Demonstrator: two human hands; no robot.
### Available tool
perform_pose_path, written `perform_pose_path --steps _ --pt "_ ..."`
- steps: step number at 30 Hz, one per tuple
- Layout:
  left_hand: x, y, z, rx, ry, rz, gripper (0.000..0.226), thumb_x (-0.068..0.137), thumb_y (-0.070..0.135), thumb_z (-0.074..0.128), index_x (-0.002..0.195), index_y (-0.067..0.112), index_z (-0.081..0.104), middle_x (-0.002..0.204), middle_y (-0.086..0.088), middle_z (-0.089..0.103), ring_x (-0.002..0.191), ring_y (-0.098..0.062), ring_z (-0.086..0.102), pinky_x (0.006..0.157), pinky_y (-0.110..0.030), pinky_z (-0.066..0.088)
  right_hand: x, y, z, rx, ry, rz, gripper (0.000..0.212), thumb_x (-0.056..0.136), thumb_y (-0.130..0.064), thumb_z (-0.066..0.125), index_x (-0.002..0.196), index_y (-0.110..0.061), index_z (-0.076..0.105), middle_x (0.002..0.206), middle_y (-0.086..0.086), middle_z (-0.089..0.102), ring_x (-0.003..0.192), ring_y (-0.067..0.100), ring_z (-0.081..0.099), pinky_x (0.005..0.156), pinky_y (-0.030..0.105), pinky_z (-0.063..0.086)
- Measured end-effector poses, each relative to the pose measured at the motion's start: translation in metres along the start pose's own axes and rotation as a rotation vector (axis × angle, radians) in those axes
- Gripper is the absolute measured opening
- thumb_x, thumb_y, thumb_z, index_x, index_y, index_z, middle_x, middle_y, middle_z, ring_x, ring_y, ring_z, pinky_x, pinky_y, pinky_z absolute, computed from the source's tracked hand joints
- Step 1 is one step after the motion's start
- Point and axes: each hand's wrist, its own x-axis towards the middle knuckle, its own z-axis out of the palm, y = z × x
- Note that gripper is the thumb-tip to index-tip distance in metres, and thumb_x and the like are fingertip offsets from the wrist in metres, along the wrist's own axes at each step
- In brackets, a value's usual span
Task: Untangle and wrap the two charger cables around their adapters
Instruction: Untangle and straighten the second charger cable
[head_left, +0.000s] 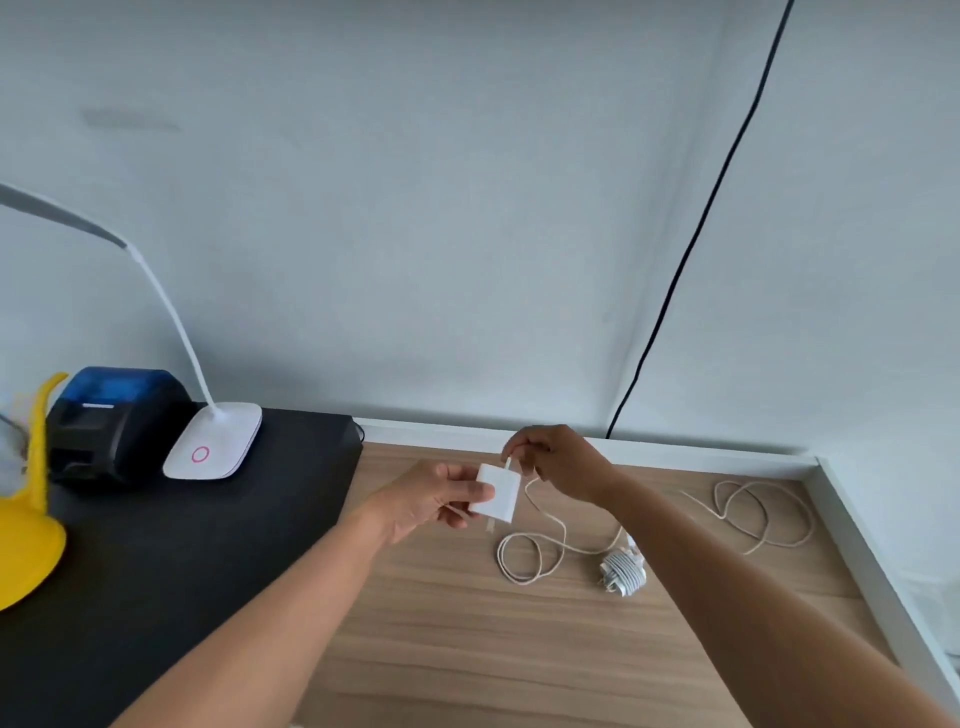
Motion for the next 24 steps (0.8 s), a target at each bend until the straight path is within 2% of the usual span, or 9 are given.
perform_pose_path --steps 3,5,9,13,17,20,22,24 --pt "-0.003 0.020 -0.007 0.059 0.010 0.059 0.061 0.058 0.036 0.085 0.109 0.006 0.072 0.095 -0.011 0.070 0.081 -0.016 0.063 0.065 -0.025 0.053 -0.001 -0.018 -0.009 0.054 0.055 -0.020 0.030 0.094 -0.004 0.047 0.087 -0.017 0.073 0.063 -0.004 0.056 0.050 -0.001 0.044 0.056 0.011 0.035" --pt "-0.005 0.033 -0.010 0.078 -0.005 0.092 0.061 0.062 0.033 0.085 0.111 0.001 0.070 0.094 -0.011 0.068 0.079 -0.016 0.063 0.065 -0.026 0.054 -0.001 -0.028 -0.017 0.091 0.124 -0.025 0.021 0.091 -0.006 0.053 0.089 -0.011 0.073 0.062 -0.003 0.057 0.050 -0.002 0.045 0.055 0.011 0.034" --pt "-0.013 0.062 -0.009 0.058 -0.020 0.169 0.034 0.078 0.016 0.078 0.109 0.003 0.070 0.088 -0.008 0.069 0.072 -0.012 0.066 0.062 -0.023 0.053 0.001 -0.046 -0.029 0.235 0.260 -0.036 0.012 0.088 -0.015 0.062 0.084 -0.014 0.073 0.062 -0.004 0.060 0.059 0.006 0.048 0.060 0.020 0.037" --pt "-0.016 0.085 -0.011 0.081 -0.007 0.235 0.041 0.073 0.021 0.078 0.109 0.004 0.071 0.090 -0.009 0.069 0.074 -0.015 0.063 0.064 -0.025 0.051 0.003 -0.063 -0.036 0.362 0.382 -0.053 0.007 0.087 -0.014 0.065 0.087 -0.009 0.070 0.063 0.001 0.065 0.057 0.013 0.043 0.053 0.022 0.035" --pt "-0.016 0.099 -0.011 0.074 -0.023 0.261 0.028 0.083 0.012 0.074 0.109 0.002 0.072 0.084 -0.007 0.069 0.072 -0.015 0.063 0.070 -0.028 0.055 0.007 -0.074 -0.041 0.402 0.418 -0.056 0.009 0.088 -0.014 0.064 0.087 -0.007 0.070 0.065 0.004 0.066 0.049 0.009 0.040 0.048 0.018 0.034" --pt "-0.013 0.107 -0.013 0.107 0.018 0.274 0.033 0.073 0.022 0.081 0.103 0.011 0.076 0.088 -0.007 0.069 0.077 -0.017 0.062 0.076 -0.031 0.056 0.008 -0.080 -0.046 0.402 0.421 -0.053 0.012 0.090 -0.015 0.064 0.088 -0.006 0.071 0.065 0.004 0.064 0.045 0.007 0.037 0.045 0.016 0.032" --pt "-0.012 0.110 -0.016 0.133 0.055 0.292 0.042 0.065 0.032 0.082 0.102 0.015 0.076 0.089 -0.004 0.069 0.079 -0.015 0.062 0.072 -0.031 0.053 0.007 -0.084 -0.048 0.386 0.413 -0.039 0.015 0.091 -0.016 0.062 0.089 -0.005 0.072 0.065 0.003 0.063 0.041 0.005 0.035 0.041 0.013 0.029" --pt "-0.011 0.111 -0.018 0.143 0.060 0.299 0.038 0.071 0.034 0.080 0.106 0.017 0.075 0.090 -0.001 0.070 0.079 -0.013 0.063 0.067 -0.028 0.048 0.008 -0.086 -0.050 0.372 0.420 -0.023 0.016 0.092 -0.016 0.060 0.091 -0.005 0.071 0.068 0.004 0.065 0.038 0.004 0.035 0.038 0.012 0.027"
